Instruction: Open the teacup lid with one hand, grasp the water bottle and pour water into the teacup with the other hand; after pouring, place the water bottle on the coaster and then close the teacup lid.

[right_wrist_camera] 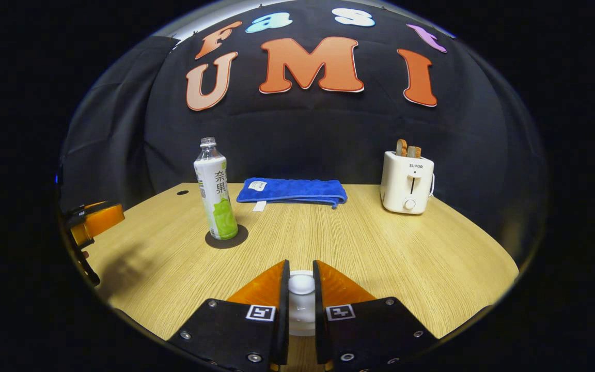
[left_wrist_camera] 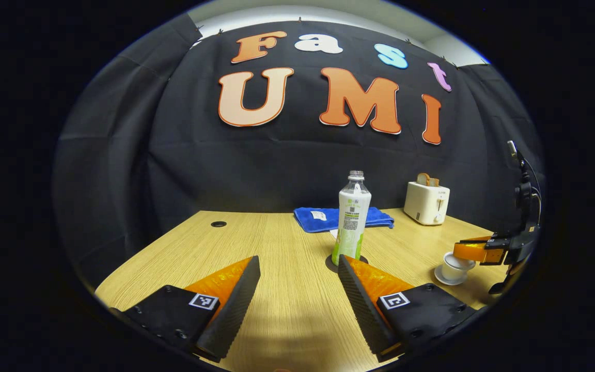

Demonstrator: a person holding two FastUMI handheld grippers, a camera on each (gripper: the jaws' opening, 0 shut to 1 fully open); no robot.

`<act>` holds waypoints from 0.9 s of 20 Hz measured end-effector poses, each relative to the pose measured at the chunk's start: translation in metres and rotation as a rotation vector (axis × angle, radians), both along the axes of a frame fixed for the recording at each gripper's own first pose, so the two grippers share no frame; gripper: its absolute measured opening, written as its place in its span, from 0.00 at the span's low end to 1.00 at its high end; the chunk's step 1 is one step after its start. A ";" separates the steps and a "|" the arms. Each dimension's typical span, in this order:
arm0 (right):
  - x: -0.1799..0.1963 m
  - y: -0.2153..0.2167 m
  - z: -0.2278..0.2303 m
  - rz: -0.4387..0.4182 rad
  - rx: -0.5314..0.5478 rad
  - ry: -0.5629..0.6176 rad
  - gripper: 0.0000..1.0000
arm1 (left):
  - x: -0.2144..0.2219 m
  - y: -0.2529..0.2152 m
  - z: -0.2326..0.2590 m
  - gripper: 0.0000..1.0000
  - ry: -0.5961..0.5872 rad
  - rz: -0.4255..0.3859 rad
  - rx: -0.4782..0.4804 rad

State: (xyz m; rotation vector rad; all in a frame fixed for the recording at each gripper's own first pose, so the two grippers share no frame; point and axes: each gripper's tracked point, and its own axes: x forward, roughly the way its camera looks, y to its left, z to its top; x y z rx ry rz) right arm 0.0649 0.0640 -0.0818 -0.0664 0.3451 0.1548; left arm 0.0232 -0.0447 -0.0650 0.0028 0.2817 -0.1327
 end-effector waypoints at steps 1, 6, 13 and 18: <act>0.001 0.000 -0.001 -0.001 0.000 -0.001 0.22 | -0.001 -0.001 -0.001 0.98 0.001 -0.001 -0.001; 0.000 0.001 -0.004 0.003 -0.002 0.007 0.23 | -0.001 -0.003 0.002 0.97 0.000 -0.001 0.004; -0.002 0.003 0.006 0.007 0.010 -0.016 0.45 | -0.004 -0.011 0.010 0.98 -0.013 -0.014 0.010; -0.012 -0.006 0.028 0.001 -0.006 -0.060 0.87 | -0.012 -0.008 0.031 0.98 -0.035 0.028 0.000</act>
